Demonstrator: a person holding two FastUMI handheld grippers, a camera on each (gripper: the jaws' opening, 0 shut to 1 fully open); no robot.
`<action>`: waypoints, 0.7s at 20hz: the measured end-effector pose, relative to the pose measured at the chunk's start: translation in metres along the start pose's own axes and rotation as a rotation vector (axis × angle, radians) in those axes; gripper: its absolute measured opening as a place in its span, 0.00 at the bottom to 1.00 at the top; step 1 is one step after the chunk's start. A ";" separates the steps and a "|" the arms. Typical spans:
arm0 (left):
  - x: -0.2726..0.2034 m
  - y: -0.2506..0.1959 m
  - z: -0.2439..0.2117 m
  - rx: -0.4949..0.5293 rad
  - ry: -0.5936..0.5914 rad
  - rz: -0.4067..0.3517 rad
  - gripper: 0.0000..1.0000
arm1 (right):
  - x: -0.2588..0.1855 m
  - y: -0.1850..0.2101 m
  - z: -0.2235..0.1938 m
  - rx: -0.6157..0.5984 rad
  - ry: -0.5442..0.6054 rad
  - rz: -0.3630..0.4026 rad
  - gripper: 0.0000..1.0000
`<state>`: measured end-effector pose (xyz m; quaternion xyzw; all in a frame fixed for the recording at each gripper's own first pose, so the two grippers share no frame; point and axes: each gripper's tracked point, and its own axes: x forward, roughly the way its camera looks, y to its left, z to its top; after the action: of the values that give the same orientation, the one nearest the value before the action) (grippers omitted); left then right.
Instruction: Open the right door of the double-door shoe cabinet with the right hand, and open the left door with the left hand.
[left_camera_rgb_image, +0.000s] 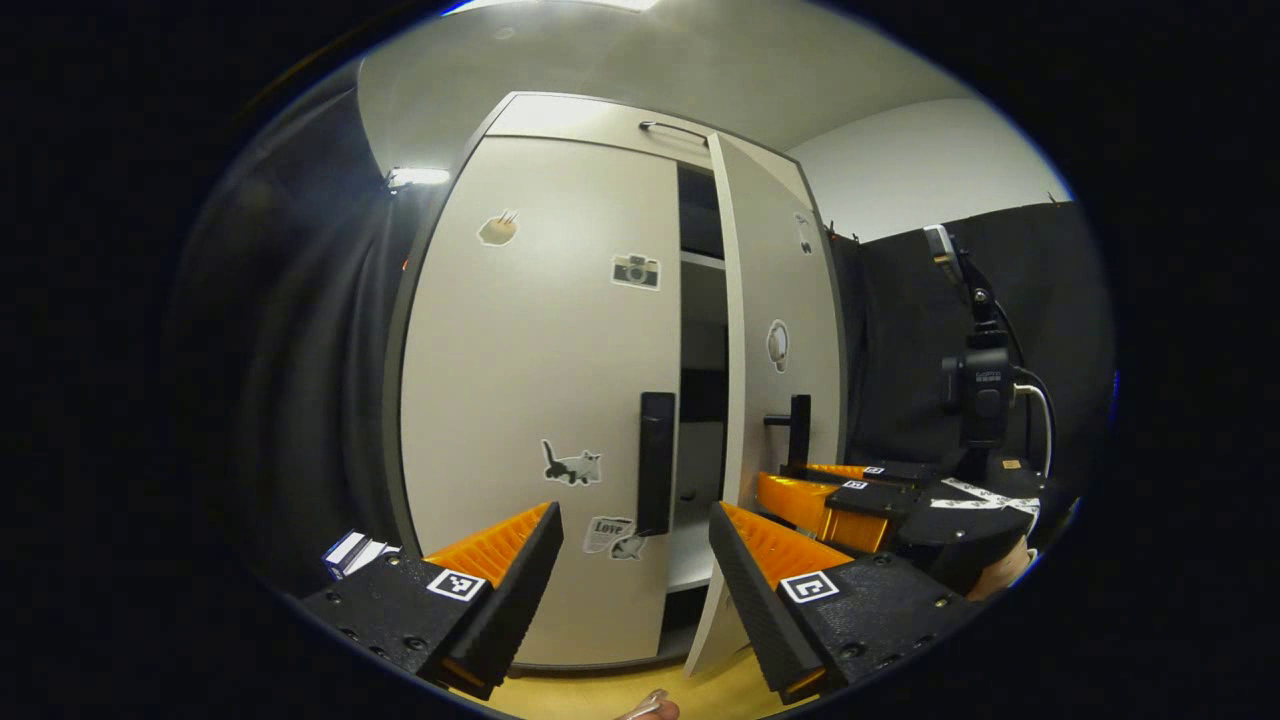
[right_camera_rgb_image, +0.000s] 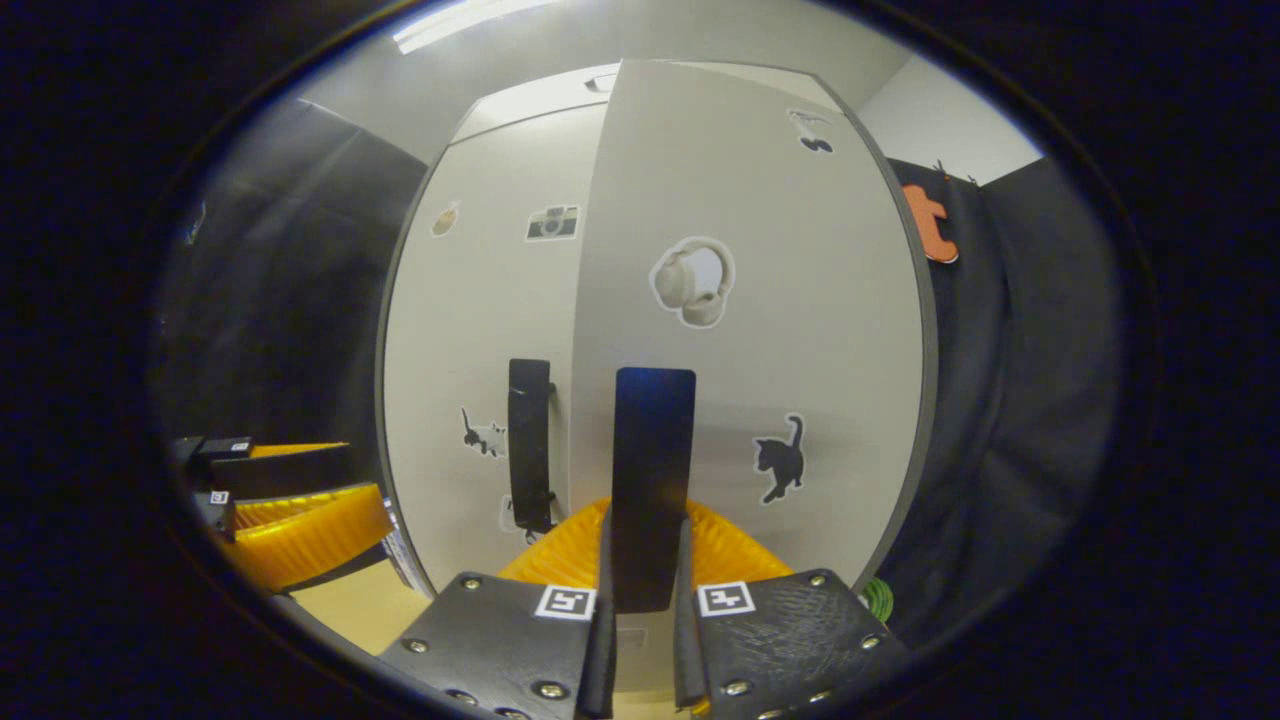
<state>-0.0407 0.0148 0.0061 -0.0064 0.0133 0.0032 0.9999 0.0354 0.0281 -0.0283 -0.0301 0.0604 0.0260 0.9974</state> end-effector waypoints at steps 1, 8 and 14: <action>-0.002 -0.011 0.002 0.002 -0.002 0.004 0.92 | -0.005 -0.001 0.000 0.010 0.000 0.024 0.23; -0.016 -0.079 0.010 0.020 -0.022 0.084 0.92 | -0.065 -0.033 0.001 0.036 0.017 0.170 0.23; -0.022 -0.139 0.003 0.003 -0.017 0.115 0.92 | -0.099 -0.081 0.001 0.065 0.024 0.162 0.23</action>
<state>-0.0616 -0.1239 0.0110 -0.0040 0.0051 0.0605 0.9981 -0.0579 -0.0568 -0.0103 0.0068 0.0753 0.1044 0.9917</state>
